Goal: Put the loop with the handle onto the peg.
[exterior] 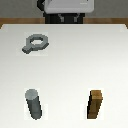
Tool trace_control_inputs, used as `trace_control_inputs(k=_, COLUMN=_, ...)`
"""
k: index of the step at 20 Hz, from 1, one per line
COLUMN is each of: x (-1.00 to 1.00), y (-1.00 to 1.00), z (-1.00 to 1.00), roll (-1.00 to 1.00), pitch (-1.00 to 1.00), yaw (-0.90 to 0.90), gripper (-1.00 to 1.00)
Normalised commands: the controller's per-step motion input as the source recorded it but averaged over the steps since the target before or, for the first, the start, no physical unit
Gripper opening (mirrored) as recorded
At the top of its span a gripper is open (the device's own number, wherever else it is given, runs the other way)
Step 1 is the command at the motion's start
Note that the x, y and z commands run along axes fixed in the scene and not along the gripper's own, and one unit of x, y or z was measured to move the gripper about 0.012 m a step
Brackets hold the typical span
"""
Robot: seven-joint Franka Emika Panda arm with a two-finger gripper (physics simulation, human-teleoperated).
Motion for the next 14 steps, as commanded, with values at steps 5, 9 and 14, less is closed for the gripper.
trace_control_inputs(k=5, x=0.0, y=0.0, z=0.0, roll=0.0, pitch=0.0, yaw=0.0, gripper=1.0)
trace_control_inputs(k=9, x=0.0, y=-0.5, z=0.0, roll=0.0, pitch=0.0, yaw=0.0, gripper=1.0)
trace_control_inputs(k=14, x=0.0, y=-1.0, z=0.0, roll=0.0, pitch=0.0, yaw=0.0, gripper=1.0)
